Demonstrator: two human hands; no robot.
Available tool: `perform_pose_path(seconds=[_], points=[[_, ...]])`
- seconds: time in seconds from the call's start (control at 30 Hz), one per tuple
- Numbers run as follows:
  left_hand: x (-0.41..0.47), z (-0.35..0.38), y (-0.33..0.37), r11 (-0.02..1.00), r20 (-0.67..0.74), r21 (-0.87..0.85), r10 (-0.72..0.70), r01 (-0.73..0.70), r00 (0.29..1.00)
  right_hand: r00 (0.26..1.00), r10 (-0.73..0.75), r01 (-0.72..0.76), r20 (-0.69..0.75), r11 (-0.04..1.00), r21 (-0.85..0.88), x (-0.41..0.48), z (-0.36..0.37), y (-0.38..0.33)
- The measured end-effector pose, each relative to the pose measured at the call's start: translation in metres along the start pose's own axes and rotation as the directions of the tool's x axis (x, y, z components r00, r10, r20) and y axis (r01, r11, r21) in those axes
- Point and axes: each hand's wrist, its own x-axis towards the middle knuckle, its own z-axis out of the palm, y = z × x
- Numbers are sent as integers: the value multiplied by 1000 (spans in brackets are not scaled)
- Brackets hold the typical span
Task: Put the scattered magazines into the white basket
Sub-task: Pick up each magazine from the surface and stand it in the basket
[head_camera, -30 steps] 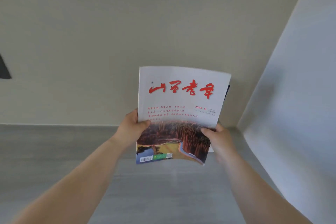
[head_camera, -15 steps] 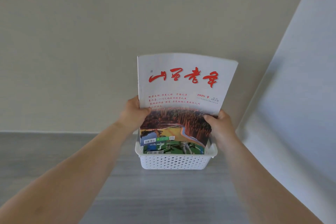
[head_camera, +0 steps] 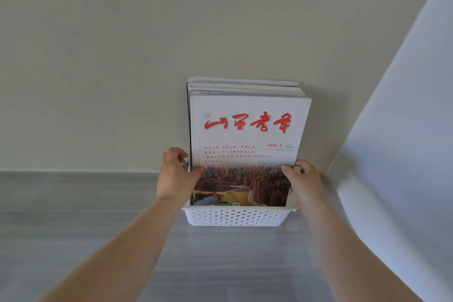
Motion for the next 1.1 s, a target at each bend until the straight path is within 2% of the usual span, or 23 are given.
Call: perform_pose_path(seconds=[0.1,0.17,0.23,0.3,0.4,0.5,0.6,0.73,0.8,0.9,1.1], points=[[9,-3,-11,961,91,-106,-246,255,965,993,83,-89,86,994,67,8,-5,5],[17,-5,-20,915,251,-127,-343,383,905,964,159,-182,214,979,91,14,-10,7],[22,-8,-25,858,454,-196,-350,475,819,905,225,-285,361,951,123,18,-13,6],[27,-11,-29,841,608,-218,-279,495,743,872,258,-335,416,934,124,23,-14,7],[34,-12,-32,867,707,-186,-210,463,676,839,259,-349,478,931,107,30,-17,10],[44,-13,-34,868,723,-102,-272,487,635,790,261,-382,555,917,113,33,-13,11],[52,-16,-32,877,740,10,-329,480,586,800,274,-379,534,920,96,36,-8,12],[55,-16,-30,878,747,-11,-311,479,588,811,285,-361,511,931,54,37,-3,15],[52,-13,-32,882,747,-55,-274,467,605,849,265,-317,456,948,39,35,0,18],[49,-10,-35,890,693,-89,-268,447,670,901,205,-251,382,965,72,31,5,22],[44,-7,-39,937,553,-62,-254,343,794,958,128,-153,258,985,80,27,7,26]])
